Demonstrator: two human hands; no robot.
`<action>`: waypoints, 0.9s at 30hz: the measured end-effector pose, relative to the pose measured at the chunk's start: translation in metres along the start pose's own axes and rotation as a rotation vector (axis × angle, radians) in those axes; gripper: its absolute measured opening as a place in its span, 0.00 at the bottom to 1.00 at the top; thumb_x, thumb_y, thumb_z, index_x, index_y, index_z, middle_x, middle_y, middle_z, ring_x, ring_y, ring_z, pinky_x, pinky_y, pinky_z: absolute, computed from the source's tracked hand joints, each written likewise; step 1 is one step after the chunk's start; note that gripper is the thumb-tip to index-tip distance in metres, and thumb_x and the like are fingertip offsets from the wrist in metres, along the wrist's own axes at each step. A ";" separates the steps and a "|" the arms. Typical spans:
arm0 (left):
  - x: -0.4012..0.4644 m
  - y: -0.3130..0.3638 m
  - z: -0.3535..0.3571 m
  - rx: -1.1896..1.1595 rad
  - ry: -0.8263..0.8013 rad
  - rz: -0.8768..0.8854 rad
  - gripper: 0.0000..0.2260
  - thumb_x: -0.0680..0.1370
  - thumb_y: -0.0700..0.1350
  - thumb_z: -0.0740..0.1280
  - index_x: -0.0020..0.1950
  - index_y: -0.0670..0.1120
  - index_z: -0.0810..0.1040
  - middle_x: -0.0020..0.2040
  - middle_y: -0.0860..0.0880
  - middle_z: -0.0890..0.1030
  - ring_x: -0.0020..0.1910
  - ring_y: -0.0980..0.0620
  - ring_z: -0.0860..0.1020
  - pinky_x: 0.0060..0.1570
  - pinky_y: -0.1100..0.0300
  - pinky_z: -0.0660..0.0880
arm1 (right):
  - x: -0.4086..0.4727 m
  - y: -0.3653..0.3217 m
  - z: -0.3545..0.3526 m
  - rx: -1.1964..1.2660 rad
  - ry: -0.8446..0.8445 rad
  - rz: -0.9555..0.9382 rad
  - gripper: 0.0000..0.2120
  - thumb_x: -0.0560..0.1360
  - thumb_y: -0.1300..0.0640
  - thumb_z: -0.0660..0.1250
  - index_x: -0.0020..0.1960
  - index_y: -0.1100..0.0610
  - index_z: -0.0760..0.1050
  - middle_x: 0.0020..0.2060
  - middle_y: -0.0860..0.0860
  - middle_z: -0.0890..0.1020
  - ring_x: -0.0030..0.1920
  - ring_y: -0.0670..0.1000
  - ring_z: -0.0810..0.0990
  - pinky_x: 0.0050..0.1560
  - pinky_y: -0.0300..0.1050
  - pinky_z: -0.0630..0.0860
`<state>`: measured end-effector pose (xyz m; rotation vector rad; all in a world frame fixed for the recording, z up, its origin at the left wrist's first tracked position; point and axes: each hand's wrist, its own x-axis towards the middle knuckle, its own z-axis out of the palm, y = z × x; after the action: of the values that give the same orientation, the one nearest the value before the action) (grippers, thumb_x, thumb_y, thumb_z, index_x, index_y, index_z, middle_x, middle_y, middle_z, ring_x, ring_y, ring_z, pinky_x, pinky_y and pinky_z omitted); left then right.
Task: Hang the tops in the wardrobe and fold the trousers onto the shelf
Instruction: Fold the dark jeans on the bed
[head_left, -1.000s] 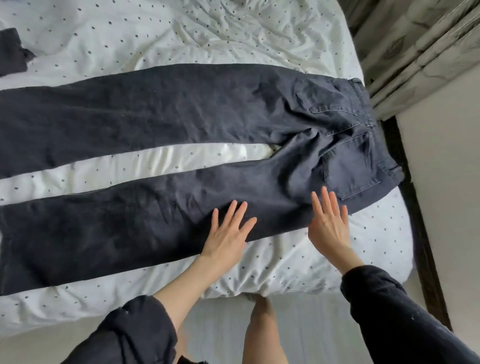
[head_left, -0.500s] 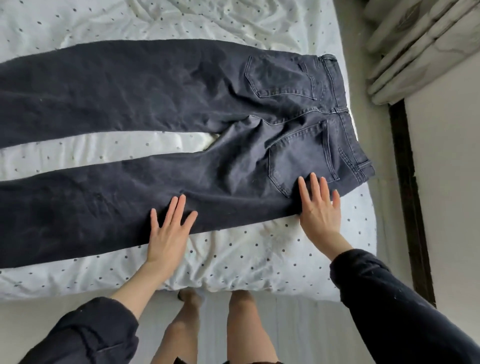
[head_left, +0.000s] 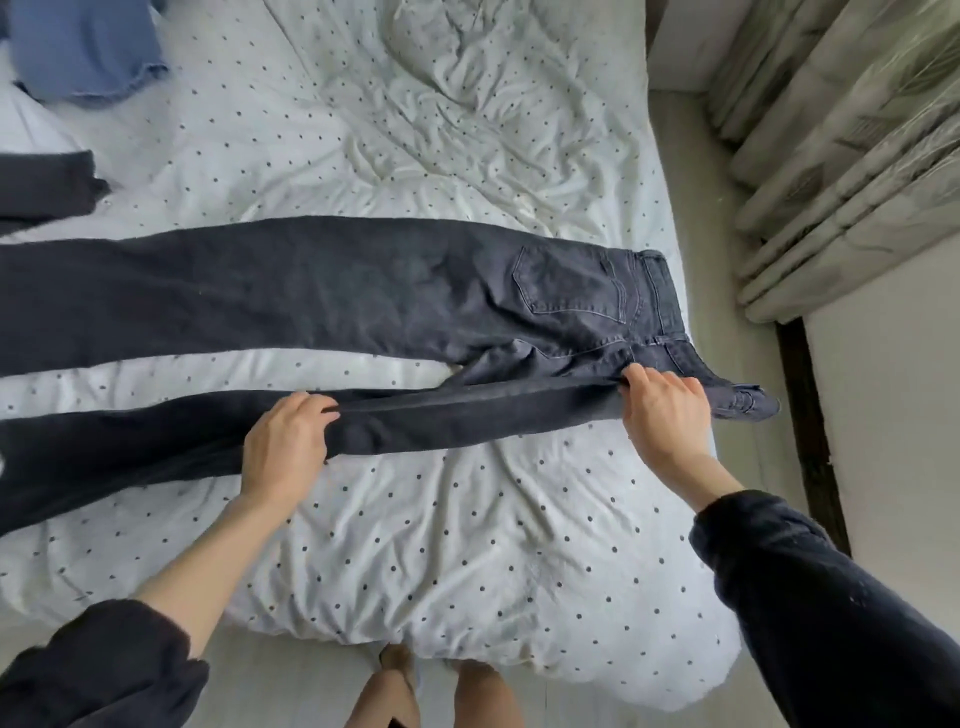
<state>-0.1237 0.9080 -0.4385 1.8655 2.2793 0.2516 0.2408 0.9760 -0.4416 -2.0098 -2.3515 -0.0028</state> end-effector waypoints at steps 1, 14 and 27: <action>0.016 0.002 -0.008 0.001 0.028 -0.001 0.06 0.77 0.38 0.66 0.50 0.39 0.81 0.46 0.41 0.80 0.46 0.39 0.78 0.44 0.47 0.74 | 0.014 -0.002 -0.007 0.001 0.017 0.005 0.14 0.61 0.70 0.75 0.34 0.60 0.70 0.24 0.54 0.74 0.25 0.57 0.73 0.31 0.46 0.68; 0.225 0.022 -0.027 -0.095 0.005 0.002 0.10 0.80 0.39 0.62 0.57 0.39 0.79 0.55 0.40 0.80 0.55 0.39 0.76 0.54 0.50 0.71 | 0.192 -0.004 0.019 0.126 -0.071 0.301 0.11 0.77 0.57 0.62 0.58 0.56 0.78 0.51 0.57 0.81 0.56 0.59 0.75 0.59 0.50 0.61; 0.310 -0.002 0.038 -0.078 -0.112 -0.085 0.07 0.79 0.40 0.64 0.52 0.39 0.80 0.49 0.41 0.79 0.49 0.41 0.76 0.50 0.49 0.72 | 0.276 -0.012 0.097 0.193 -0.240 0.344 0.12 0.78 0.56 0.62 0.58 0.54 0.79 0.54 0.55 0.79 0.60 0.58 0.72 0.57 0.52 0.67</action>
<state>-0.1762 1.2124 -0.4868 1.6964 2.2339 0.2144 0.1827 1.2495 -0.5276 -2.3935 -1.9917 0.4832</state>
